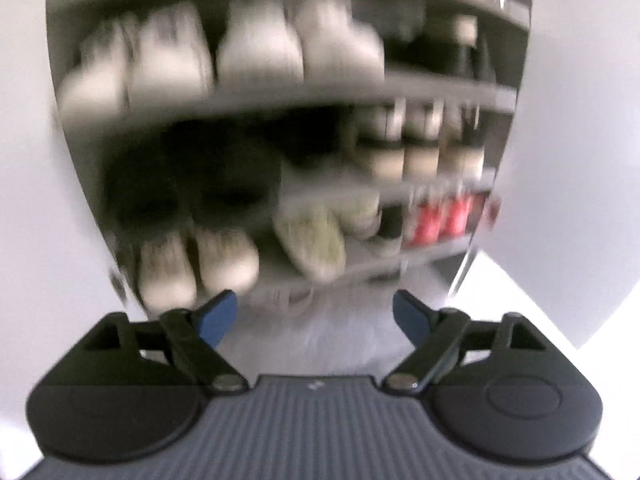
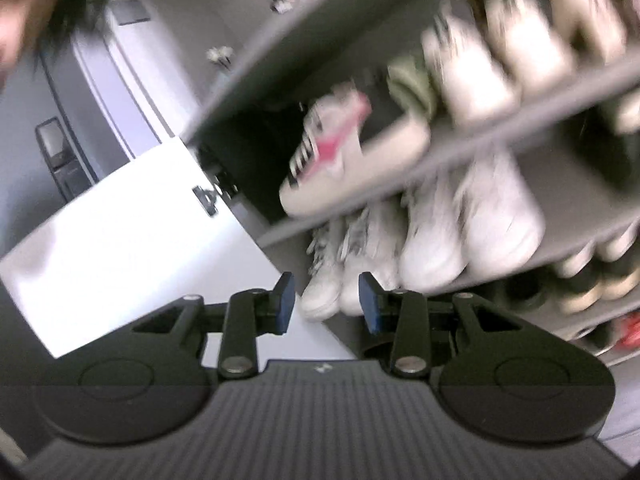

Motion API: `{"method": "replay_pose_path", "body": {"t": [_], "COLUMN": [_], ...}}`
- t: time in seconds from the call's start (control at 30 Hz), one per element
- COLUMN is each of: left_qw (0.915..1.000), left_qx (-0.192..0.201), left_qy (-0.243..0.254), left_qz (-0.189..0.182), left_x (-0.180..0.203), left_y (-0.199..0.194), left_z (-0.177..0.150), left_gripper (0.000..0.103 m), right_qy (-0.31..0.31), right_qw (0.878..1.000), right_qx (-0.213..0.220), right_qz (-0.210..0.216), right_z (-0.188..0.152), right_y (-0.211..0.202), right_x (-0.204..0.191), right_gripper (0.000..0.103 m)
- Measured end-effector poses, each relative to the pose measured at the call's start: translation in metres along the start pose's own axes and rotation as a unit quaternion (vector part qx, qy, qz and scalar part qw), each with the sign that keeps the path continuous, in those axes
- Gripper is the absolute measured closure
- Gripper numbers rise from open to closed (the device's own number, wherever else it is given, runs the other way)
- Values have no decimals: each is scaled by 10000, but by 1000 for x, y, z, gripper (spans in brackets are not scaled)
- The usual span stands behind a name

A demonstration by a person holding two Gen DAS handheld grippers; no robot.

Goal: Organize scattered shoes

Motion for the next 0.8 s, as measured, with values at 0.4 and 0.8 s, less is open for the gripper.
{"method": "replay_pose_path", "body": {"t": [0.4,0.8], "left_qw": [9993,9994], "left_qx": [-55,-33], "left_qy": [354,312], "left_qz": [54,156], "left_x": [64,134], "left_y": [-177,-242], "left_z": [278,309], "left_gripper": [8,7], "right_qy": [-1190,-276], "right_qw": [9627,9398], "right_qx": [-1302,-1170], "right_qz": [-2053,-3200], "right_z": [104,144], "right_y": [-165,-233], "right_x": [-35,2], "right_gripper": [64,62]}}
Point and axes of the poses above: each gripper's, at about its wrist camera, not at the fingertips, and y roughly the way its jaws point, x to its right, z to its top, the point moved 7 cm from there along y, roughly the way its jaws point, and after that the axes turned 3 degrees about -y, right-handed, at the moved point
